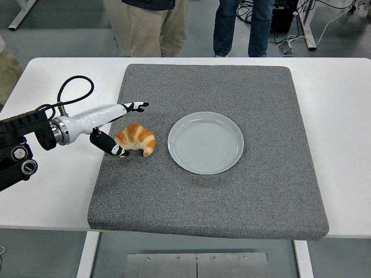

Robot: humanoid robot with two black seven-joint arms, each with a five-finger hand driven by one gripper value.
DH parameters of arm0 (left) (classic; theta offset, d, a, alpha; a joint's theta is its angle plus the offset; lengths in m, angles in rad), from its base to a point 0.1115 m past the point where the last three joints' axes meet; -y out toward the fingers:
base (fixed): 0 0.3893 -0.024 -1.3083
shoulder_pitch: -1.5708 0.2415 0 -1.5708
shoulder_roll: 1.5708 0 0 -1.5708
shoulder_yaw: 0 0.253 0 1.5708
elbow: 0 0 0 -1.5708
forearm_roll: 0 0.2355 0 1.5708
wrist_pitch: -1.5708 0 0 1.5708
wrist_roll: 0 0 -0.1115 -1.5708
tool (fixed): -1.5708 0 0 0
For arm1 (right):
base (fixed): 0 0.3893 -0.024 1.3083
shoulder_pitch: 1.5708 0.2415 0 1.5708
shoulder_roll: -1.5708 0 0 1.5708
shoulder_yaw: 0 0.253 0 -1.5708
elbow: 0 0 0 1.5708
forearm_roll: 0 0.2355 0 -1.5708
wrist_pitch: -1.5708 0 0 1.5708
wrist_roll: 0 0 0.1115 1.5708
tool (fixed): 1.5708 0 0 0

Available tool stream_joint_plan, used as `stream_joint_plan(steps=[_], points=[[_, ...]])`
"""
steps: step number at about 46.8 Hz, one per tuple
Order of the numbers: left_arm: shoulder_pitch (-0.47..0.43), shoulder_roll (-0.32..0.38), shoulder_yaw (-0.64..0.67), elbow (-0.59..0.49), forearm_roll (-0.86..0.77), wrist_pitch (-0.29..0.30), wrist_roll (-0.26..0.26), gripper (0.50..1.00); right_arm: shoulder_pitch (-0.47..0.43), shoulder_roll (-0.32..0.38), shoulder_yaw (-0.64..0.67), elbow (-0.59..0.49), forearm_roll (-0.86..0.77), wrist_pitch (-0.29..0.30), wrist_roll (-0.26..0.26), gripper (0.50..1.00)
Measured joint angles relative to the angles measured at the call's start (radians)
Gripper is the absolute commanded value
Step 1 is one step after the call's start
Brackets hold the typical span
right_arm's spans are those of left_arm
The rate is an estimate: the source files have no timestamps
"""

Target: Place the bread on the plate

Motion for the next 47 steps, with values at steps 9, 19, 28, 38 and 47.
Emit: stream_joint_plan(steps=[9,19,28,38,47], points=[[0.008,-0.019,0.010,0.014,0.003,0.023,-0.005,0.968,0.000,0.000,0.000,0.000,0.000,0.000,0.000,1.000],[0.014,-0.065,0.010,0.036,0.045,0.070,-0.006,0.968,0.000,0.000,0.000,-0.001,0.000,0.000,0.000,1.000],[0.014,-0.068,0.018,0.077,0.058,0.087,-0.006,0.968,0.000,0.000,0.000,-0.001,0.000,0.000,0.000,1.000],[0.026,-0.100,0.022,0.111,0.056,0.114,-0.006,0.968,0.000,0.000,0.000,0.000,0.000,0.000,0.000,1.000],[0.026,-0.112,0.022,0.118,0.055,0.132,-0.007,0.968,0.000,0.000,0.000,-0.001,0.000,0.000,0.000,1.000]])
